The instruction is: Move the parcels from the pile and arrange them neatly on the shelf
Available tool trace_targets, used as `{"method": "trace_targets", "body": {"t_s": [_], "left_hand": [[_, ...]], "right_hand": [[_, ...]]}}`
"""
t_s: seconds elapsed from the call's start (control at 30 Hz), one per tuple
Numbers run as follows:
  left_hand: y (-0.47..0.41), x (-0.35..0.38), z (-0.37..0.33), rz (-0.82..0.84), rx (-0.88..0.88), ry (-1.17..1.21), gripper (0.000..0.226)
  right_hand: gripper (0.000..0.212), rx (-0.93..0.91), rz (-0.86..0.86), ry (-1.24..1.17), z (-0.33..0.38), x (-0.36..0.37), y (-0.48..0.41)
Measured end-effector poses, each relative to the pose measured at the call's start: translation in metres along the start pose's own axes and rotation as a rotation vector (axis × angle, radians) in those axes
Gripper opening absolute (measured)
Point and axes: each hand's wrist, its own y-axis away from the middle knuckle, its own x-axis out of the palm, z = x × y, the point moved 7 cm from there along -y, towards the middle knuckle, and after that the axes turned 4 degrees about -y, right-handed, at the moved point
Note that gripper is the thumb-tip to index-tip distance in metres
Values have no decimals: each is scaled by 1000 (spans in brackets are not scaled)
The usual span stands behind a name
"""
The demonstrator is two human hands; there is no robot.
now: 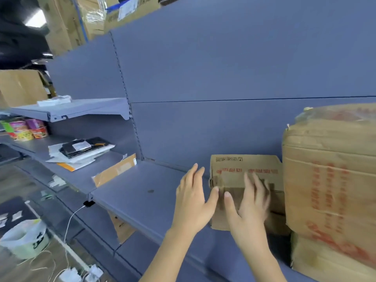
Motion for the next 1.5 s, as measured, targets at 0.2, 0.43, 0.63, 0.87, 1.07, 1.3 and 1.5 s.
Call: {"method": "trace_targets", "body": {"t_s": [0.2,0.43,0.63,0.87,1.07,1.3,1.5], "left_hand": [[-30,18,23,113,89,89,54],[-35,43,24,191,183,235,43],[-53,36,39,203,164,301,44],[-92,21,43,246,175,311,53],[-108,40,53,432,49,438,59],[-82,37,74,234,-39,734,41],[-67,22,109,126,-102,823,32]], "right_hand": [[53,111,-119,339,-17,17,-7],[56,-18,-205,603,-8,23,1],[49,-47,-265,573,-6,20,8],[36,-71,-287,486,1,14,16],[36,-99,-245,434,0,11,23],[32,69,-259,36,-8,28,34],[96,275,-187,-412,-10,75,46]]}}
